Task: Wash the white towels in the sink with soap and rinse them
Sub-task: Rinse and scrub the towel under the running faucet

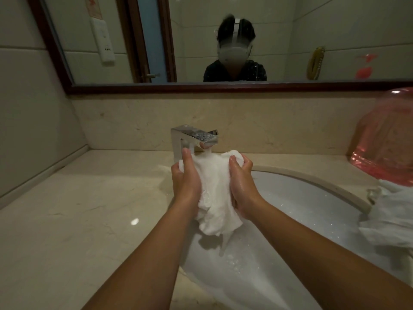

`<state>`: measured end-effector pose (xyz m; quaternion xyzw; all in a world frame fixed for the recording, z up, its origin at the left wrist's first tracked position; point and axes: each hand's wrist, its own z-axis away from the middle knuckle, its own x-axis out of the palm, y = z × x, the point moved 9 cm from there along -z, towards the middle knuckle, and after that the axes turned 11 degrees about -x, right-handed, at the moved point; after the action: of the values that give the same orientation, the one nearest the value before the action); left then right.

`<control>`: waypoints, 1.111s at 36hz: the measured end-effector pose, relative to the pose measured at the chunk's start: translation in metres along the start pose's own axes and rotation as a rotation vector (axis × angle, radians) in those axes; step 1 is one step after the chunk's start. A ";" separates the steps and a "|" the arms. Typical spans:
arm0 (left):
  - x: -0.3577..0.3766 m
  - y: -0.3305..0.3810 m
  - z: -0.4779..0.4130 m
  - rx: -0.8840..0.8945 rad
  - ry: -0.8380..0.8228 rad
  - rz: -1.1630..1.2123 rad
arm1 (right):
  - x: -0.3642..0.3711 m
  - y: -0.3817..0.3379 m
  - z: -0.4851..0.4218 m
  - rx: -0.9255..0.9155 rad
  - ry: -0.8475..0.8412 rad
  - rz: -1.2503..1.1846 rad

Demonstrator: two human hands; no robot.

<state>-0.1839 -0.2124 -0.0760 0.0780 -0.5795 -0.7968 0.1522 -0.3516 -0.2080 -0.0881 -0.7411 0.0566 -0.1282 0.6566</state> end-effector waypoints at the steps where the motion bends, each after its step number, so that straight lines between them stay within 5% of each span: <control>1: 0.000 -0.001 -0.001 -0.005 0.003 0.000 | 0.000 -0.001 0.000 0.002 0.001 0.003; 18: -0.045 0.006 0.000 0.073 0.281 0.201 | 0.026 0.020 0.012 0.113 -0.021 0.045; 26: -0.025 0.012 0.005 0.121 0.148 0.169 | 0.028 0.004 0.022 -0.035 -0.005 0.089; 30: -0.006 0.004 -0.001 0.058 -0.070 0.298 | 0.022 0.002 0.023 -0.034 -0.062 0.067; 34: 0.007 -0.006 -0.010 0.014 -0.170 0.343 | 0.003 0.016 0.013 0.130 0.005 0.011; 40: -0.003 -0.013 -0.023 0.008 -0.073 0.340 | -0.022 0.035 0.005 0.285 0.210 -0.356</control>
<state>-0.1758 -0.2282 -0.0955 -0.0492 -0.5928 -0.7595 0.2632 -0.3686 -0.2021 -0.1255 -0.6218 -0.0256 -0.3247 0.7122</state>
